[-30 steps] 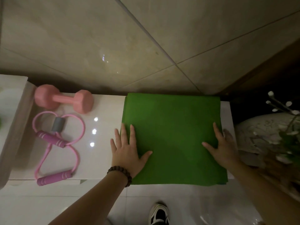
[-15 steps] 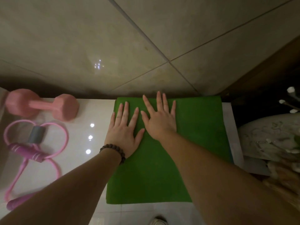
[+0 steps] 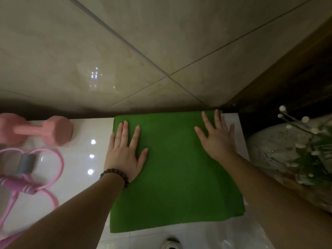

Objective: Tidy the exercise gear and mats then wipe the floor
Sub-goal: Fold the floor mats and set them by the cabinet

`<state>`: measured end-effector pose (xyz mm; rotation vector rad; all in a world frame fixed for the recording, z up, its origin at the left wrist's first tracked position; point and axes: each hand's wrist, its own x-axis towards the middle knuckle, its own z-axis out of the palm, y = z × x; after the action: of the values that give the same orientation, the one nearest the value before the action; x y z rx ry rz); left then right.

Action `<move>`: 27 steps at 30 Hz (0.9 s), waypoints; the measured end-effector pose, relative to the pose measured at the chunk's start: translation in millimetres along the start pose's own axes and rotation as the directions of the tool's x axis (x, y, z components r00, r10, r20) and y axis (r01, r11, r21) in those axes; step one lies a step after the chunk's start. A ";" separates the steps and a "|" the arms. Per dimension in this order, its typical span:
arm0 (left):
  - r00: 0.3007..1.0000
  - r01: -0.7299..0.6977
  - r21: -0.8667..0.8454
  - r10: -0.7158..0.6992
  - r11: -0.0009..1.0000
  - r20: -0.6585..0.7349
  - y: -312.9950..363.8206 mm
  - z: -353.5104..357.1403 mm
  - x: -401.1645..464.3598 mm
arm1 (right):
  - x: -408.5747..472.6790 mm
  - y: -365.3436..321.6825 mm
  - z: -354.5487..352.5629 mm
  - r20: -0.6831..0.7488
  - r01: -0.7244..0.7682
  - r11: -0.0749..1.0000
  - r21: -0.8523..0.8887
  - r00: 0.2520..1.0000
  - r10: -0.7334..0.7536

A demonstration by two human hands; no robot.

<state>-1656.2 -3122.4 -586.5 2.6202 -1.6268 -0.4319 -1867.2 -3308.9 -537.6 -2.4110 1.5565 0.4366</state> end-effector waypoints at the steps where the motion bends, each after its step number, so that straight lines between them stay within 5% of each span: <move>1: 1.000 0.002 0.010 -0.003 1.000 0.004 -0.7 0.4 0.5 | -11.4 4.1 -0.9 -0.104 -0.015 1.000 -0.001 0.994 0.014; 3: 1.000 -0.002 0.023 0.002 1.000 -0.001 -2.1 0.6 1.1 | -40.4 9.4 9.5 -0.242 -0.042 0.999 -0.010 0.970 0.038; 7: 1.000 -0.010 0.018 0.010 1.000 -0.022 -3.2 2.5 -1.6 | -57.7 14.7 53.5 -0.098 -0.085 0.995 -0.047 0.992 0.081; 19: 0.998 0.046 -0.033 -0.045 0.998 0.054 9.8 15.6 -106.1 | -54.1 20.0 54.7 -0.077 -0.059 0.998 -0.022 0.995 0.057; 24: 0.999 0.052 -0.115 -0.050 0.992 0.016 8.1 27.7 -103.7 | -121.9 28.2 54.9 -0.228 -0.004 0.998 -0.063 0.974 -0.011; 27: 0.999 0.046 -0.102 -0.047 0.994 -0.004 7.1 30.4 -105.7 | -136.3 34.5 83.8 -0.178 -0.024 0.997 -0.079 0.984 0.010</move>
<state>-1714.0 -3028.7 -591.3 2.5860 -1.5025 -0.4950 -1961.7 -3178.3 -565.7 -2.5618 1.6624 0.3005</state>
